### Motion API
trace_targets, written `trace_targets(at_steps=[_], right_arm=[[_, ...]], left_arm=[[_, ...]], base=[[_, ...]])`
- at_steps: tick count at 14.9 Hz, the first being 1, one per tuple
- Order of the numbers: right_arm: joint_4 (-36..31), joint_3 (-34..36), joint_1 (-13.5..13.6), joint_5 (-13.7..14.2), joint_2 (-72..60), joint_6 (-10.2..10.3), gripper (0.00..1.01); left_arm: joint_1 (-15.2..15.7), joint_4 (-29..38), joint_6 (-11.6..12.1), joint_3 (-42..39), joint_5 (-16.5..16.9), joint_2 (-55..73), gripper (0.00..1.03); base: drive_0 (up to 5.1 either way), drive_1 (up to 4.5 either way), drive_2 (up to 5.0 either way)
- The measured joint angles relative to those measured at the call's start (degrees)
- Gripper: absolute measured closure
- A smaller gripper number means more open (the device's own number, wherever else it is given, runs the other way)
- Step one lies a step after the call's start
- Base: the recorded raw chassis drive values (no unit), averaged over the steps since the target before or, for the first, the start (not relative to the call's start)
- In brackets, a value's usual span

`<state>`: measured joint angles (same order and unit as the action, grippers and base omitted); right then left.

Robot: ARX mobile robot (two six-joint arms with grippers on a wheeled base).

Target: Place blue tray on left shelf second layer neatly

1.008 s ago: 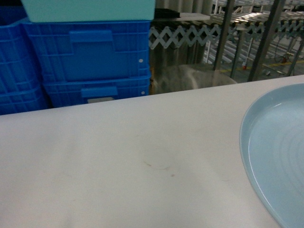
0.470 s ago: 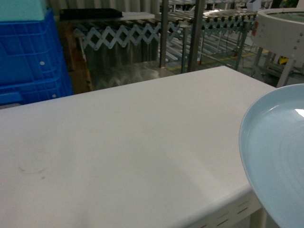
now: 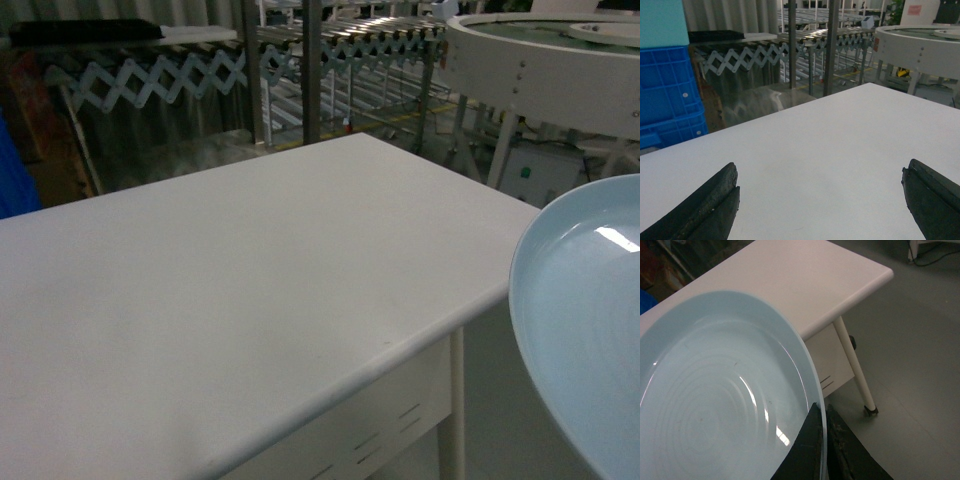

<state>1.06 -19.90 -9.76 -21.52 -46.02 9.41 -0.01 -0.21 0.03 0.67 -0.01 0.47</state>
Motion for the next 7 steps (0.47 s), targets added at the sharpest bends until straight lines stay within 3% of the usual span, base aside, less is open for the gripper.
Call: trace_targets(at_steps=[3, 7], right_arm=[[-0.04, 0.00, 0.00, 0.00, 0.00, 0.00, 0.99], [0.07, 0.02, 0.00, -0.22, 0.00, 0.00, 0.99]], left_arm=[[0.00, 0.00, 0.00, 0.00, 0.02, 0.00, 0.05], [-0.02, 0.04, 0.00, 0.00, -0.04, 0.00, 0.05]], base=[[-1.7, -1.66, -1.7], [1.5, -1.22, -5.7]])
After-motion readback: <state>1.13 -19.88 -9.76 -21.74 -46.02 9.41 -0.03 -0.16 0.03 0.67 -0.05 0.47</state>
